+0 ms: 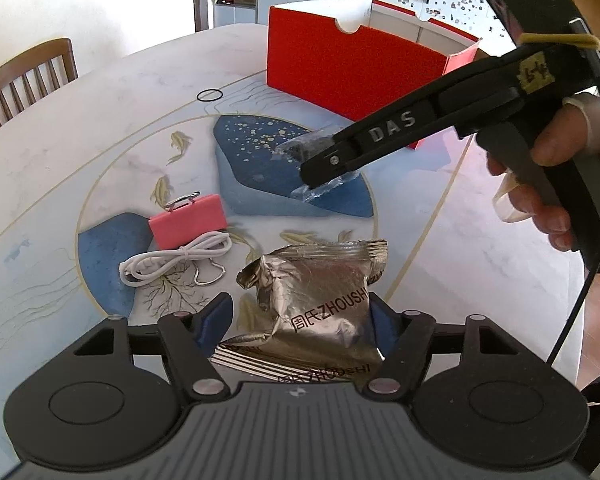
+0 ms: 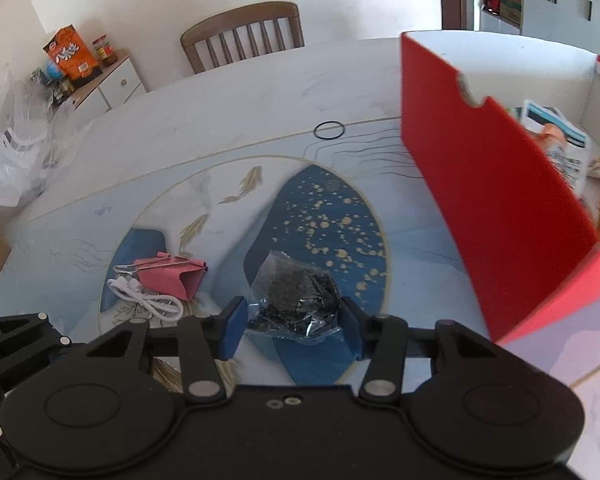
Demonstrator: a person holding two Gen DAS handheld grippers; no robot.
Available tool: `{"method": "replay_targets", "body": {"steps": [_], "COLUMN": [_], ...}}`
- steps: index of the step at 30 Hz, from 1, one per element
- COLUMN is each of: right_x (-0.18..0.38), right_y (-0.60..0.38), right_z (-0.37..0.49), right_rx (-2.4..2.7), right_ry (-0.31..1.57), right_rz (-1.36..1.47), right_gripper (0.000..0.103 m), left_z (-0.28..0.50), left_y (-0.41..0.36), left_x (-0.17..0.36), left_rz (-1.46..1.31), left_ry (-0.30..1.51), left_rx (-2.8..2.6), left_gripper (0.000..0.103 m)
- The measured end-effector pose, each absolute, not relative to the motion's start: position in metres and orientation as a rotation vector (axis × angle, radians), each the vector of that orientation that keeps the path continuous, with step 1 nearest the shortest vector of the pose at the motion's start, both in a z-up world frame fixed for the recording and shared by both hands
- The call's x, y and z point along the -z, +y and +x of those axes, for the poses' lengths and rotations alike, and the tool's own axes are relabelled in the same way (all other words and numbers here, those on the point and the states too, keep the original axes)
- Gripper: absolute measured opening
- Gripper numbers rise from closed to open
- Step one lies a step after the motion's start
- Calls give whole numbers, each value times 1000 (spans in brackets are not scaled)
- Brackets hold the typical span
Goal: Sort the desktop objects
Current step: 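Grasp the silver ZHOUSHI bag with the left gripper while the right grasps the black bag, then carry the silver bag and black bag into the red box with both grippers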
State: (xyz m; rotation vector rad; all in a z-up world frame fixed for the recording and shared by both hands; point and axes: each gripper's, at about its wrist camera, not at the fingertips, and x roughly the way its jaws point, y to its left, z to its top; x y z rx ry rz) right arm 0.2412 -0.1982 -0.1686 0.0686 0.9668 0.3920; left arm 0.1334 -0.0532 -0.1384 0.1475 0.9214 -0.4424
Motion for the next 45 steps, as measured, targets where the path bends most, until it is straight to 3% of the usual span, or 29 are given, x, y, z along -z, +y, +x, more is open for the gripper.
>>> {"method": "replay_targets", "body": {"steps": [26,45], "right_x": [104,55], "right_y": [-256,-321], "right_z": [187,179], "right_rx": [-384,-400], "right_ry": [858,738], "right_rz": [176,191], "right_gripper": [48,48], "left_z": [132,152], "left_y": [-50,-105], "left_x": [63,23], "left_rz": [-29,-39], "left_ry": [815,744], "left_rx": [351,373], "left_gripper": [70,70]}}
